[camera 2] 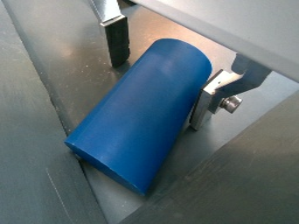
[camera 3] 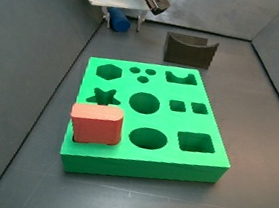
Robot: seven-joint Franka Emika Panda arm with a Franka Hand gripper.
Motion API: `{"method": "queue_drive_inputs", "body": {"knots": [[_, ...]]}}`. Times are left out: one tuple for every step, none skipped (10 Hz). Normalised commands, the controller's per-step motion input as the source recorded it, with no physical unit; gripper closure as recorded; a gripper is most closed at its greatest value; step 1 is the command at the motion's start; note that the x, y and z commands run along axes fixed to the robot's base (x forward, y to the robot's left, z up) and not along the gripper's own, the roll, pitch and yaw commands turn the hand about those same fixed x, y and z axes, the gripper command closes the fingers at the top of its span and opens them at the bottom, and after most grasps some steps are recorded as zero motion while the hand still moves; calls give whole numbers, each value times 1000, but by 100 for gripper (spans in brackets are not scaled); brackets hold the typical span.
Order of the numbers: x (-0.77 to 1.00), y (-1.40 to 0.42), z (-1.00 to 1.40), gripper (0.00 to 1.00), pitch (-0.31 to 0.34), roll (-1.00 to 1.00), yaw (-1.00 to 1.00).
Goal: Pick up the oval object. Move up. Place the oval object on the fixture. Regrasp the oval object. Move to above the board. Insert the oval object.
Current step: Pick up the oval object.
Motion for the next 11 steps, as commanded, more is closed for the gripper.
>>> {"method": "queue_drive_inputs", "body": {"knots": [[-89,520,-391,0,-306,-76,609],[-374,269,-380,0,-341,-13,426],[34,0,0,0,50,0,0],[0,0,0,0,0,0,0],[0,0,0,100,0,0,0],[0,0,0,100,0,0,0],[0,0,0,100,0,0,0],[0,0,0,100,0,0,0],[0,0,0,100,0,0,0],[0,0,0,100,0,0,0],[0,0,0,100,0,0,0]]}}
